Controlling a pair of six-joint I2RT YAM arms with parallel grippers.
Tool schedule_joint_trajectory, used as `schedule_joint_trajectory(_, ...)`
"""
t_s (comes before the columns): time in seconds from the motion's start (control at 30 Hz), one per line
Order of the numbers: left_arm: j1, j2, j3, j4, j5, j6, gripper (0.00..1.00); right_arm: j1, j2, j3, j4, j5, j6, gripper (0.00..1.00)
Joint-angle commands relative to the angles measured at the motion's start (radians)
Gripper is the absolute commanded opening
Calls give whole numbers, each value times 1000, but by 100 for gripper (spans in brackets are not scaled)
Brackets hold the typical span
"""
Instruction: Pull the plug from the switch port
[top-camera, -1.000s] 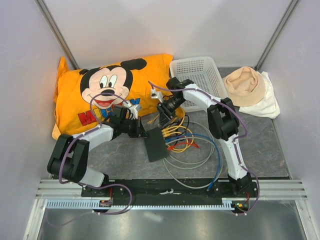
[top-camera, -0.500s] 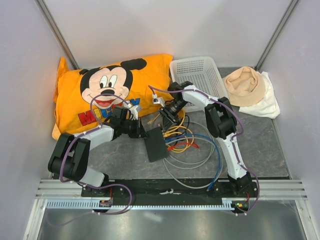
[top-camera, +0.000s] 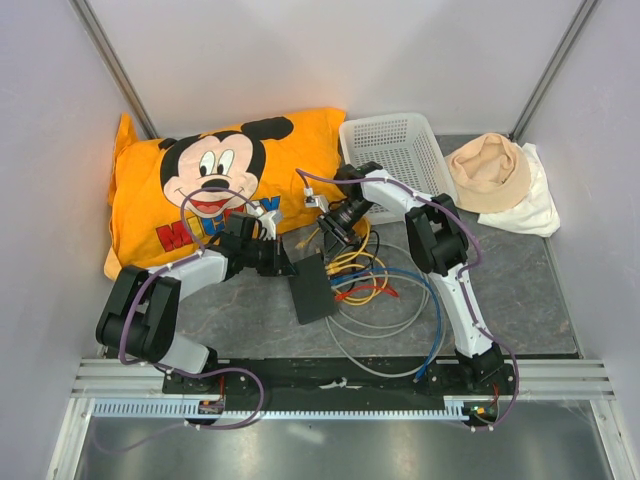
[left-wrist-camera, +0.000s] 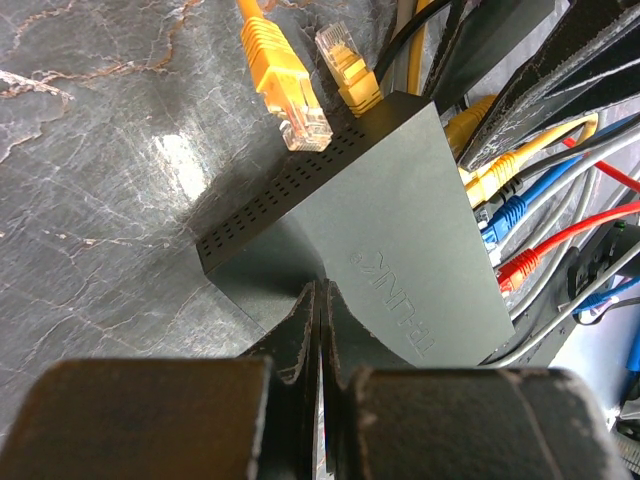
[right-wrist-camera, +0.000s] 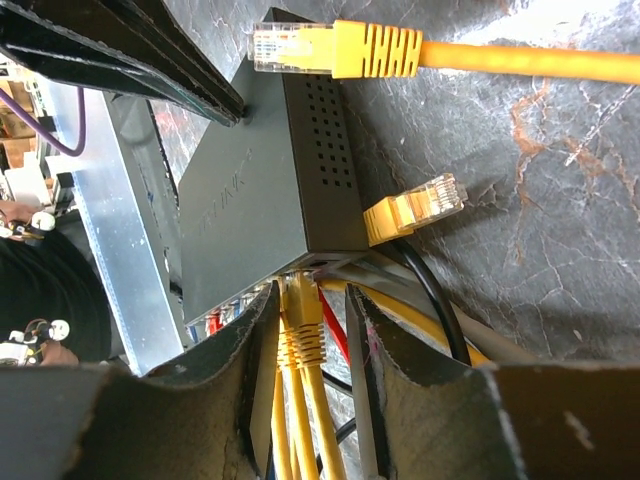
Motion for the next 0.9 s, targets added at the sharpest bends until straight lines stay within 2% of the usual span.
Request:
schedule_joint_trajectory(0.0, -13, -2, -15, 26, -7, 50, 2, 3, 20, 38, 31, -3, 7, 39)
schedule_joint_trajectory(0.23, -16, 1, -15, 29, -11, 50, 2, 8, 26, 43, 51, 2, 36, 40)
schedule_joint_trajectory(0.47, -19, -2, -17, 29, -13, 51, 1, 9, 32, 37, 93, 9, 90, 36)
schedule_joint_trajectory(0.57, -20, -2, -17, 29, -14, 51, 2, 14, 32, 41, 104, 19, 109, 41)
schedule_joint_trajectory(0.87, -22, -3, -20, 31, -14, 54, 2, 25, 36, 41, 135, 17, 148, 43)
